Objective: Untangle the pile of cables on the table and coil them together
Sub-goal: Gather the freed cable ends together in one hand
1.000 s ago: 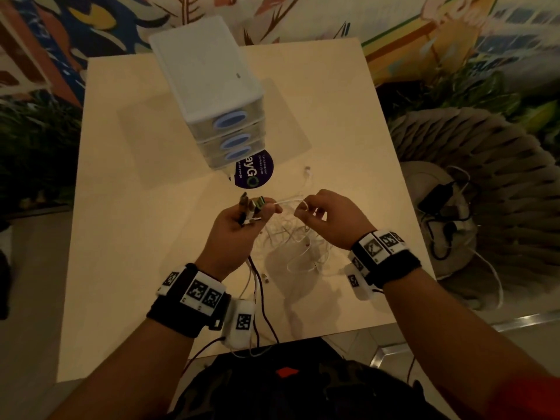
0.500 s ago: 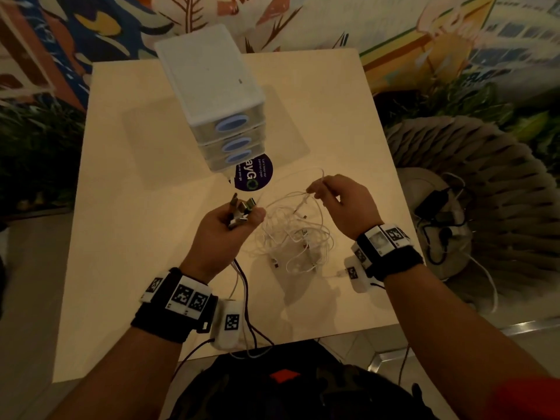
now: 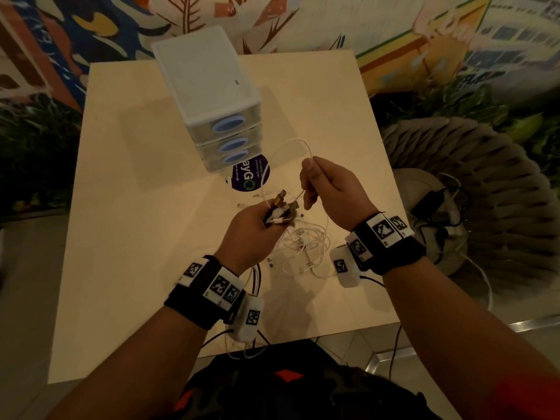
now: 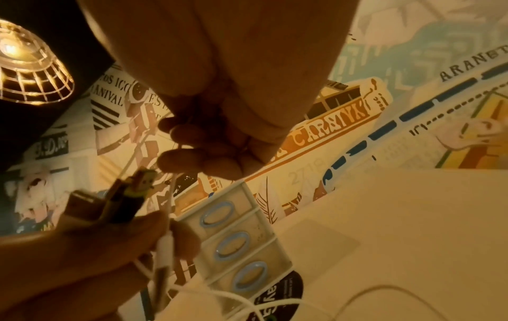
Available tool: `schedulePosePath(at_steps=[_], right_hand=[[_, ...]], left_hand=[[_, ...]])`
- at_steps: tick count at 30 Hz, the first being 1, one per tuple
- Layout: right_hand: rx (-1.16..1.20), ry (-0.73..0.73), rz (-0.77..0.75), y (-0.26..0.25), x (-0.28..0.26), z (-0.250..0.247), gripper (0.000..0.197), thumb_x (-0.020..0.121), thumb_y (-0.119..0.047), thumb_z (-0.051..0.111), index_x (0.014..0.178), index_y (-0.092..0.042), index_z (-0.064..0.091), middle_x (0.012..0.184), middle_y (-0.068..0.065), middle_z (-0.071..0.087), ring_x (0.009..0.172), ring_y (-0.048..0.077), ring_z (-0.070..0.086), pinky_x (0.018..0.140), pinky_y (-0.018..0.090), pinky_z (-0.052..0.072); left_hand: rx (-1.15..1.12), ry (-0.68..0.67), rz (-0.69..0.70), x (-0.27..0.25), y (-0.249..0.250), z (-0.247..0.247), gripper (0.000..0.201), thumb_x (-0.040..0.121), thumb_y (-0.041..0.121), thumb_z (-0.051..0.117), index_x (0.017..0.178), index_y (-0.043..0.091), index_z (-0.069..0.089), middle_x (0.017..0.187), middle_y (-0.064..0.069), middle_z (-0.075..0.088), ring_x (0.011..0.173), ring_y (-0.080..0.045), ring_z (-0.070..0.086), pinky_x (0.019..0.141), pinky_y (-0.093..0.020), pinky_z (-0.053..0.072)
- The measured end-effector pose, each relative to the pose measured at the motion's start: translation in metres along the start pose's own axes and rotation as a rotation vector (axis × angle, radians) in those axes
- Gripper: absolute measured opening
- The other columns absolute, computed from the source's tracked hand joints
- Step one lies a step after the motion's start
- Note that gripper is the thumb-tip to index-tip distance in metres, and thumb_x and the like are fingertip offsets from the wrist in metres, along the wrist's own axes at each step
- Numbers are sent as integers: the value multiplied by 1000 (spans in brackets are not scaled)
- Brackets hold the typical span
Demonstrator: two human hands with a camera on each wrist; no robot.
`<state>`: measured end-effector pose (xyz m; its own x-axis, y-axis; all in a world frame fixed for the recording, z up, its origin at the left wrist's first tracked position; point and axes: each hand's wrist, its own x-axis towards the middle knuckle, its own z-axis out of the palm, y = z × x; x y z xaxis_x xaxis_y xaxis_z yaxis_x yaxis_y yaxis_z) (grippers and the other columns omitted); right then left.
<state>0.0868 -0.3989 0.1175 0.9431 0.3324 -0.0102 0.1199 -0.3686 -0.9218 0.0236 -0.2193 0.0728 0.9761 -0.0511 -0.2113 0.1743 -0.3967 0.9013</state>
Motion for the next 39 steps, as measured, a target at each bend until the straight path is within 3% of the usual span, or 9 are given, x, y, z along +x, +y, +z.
schedulePosePath(at_steps=[3,5,7,9,13,20,27,34,39], right_hand=[[81,-38,11,5,-5,2,30,103,-43,50,102,-15,61,75,2,63,68,18,65,70,40,53],[45,-114,57,14,-12,2,39,94,-53,62,125,-31,56,98,-7,66,86,12,68,78,34,57],[-51,-258,96,27,-20,7,58,86,-58,69,137,-40,47,118,-11,64,103,6,65,87,30,54],[-121,-398,119,39,-28,18,57,88,-48,72,138,-41,46,125,-13,61,110,3,61,91,27,50],[-210,-389,132,51,-29,46,53,94,-39,68,143,-32,48,119,-8,64,98,6,65,79,16,44],[-309,-69,211,57,-3,68,39,88,-36,72,112,-31,43,82,-8,64,72,11,63,66,31,48],[-440,-322,281,76,-4,69,48,81,-58,74,117,-29,64,101,-8,62,90,15,62,81,33,50],[-386,-62,227,78,-2,78,44,82,-50,72,117,-32,53,93,-7,57,84,15,59,73,33,49],[-397,-230,117,68,9,74,50,86,-50,70,131,-36,53,105,-10,58,86,11,59,81,34,52]], left_hand=[[-40,-36,7,2,2,0,17,101,23,63,89,28,73,85,11,75,88,-6,70,87,-33,53],[-192,-18,-41,1,9,-2,14,103,21,61,100,16,74,72,15,72,71,3,66,72,-18,49],[-341,23,-141,-1,13,-5,17,102,25,60,100,15,73,48,13,53,45,0,47,52,-18,38],[-474,38,-200,-1,11,-11,23,104,31,57,89,21,71,49,9,34,42,-9,27,47,-26,26],[-642,-1,-226,-3,12,-23,30,110,28,43,92,13,61,54,5,25,43,-9,18,43,-22,19],[-640,-85,-225,-13,8,-42,35,108,26,45,79,14,61,55,-1,19,44,-13,16,45,-24,16],[-703,-90,-256,-23,-8,-60,29,92,31,51,67,16,50,53,1,17,43,-12,12,44,-29,10],[-679,-85,-265,-22,-10,-64,31,91,33,51,65,18,47,61,-6,8,50,-18,6,44,-28,13],[-623,-101,-267,-18,-5,-62,33,94,33,50,64,18,49,57,-2,14,47,-16,9,45,-29,12]])
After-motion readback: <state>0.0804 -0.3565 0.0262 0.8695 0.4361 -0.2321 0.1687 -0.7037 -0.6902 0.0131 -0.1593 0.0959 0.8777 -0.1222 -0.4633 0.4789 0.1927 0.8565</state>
